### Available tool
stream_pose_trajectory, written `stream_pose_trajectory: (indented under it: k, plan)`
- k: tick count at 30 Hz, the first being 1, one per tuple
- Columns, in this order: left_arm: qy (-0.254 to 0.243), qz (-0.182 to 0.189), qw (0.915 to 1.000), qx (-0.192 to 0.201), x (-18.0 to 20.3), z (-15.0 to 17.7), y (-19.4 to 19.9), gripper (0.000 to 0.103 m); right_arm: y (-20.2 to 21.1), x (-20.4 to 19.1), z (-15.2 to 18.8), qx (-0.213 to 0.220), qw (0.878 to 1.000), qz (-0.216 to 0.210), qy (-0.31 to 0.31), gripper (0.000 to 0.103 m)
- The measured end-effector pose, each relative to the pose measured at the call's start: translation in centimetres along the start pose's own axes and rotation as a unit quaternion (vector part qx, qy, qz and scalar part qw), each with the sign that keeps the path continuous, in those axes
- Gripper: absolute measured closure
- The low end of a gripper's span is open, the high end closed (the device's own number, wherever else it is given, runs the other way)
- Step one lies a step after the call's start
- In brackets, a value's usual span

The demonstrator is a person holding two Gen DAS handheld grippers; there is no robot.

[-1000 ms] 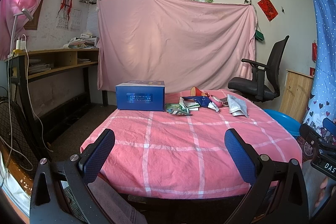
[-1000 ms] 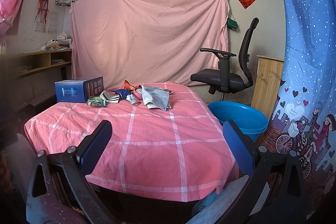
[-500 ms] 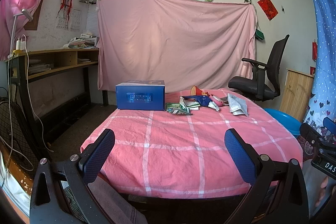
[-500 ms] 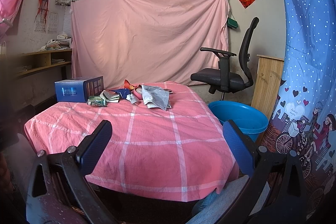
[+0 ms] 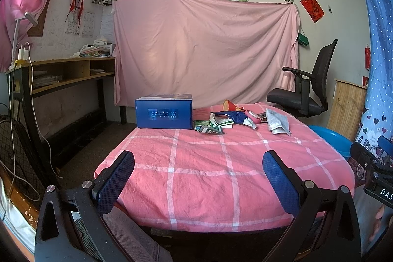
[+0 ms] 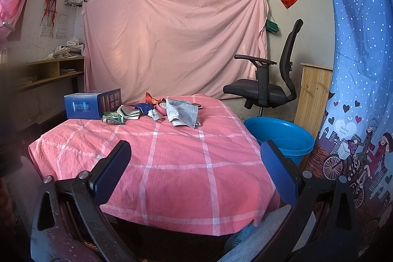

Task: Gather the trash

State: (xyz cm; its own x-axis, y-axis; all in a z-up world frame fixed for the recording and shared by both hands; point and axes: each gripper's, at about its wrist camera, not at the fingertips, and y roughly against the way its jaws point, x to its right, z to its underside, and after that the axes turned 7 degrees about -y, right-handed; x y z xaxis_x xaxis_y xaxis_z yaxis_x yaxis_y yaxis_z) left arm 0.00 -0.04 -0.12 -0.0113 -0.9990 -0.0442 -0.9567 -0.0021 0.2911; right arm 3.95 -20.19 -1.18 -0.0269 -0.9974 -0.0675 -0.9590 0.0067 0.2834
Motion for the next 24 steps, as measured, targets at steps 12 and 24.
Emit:
stream_pose_trajectory:
  k: [12,24]
  plan:
    - [-0.001,0.000,1.0000,0.000,-0.04,0.05,-0.03,0.001,-0.01,-0.02,0.02,0.000,1.000,0.000,-0.001,0.000]
    - [-0.002,0.000,1.0000,0.000,-0.05,0.13,-0.03,0.001,0.01,-0.03,0.31,0.002,1.000,0.000,-0.002,0.000]
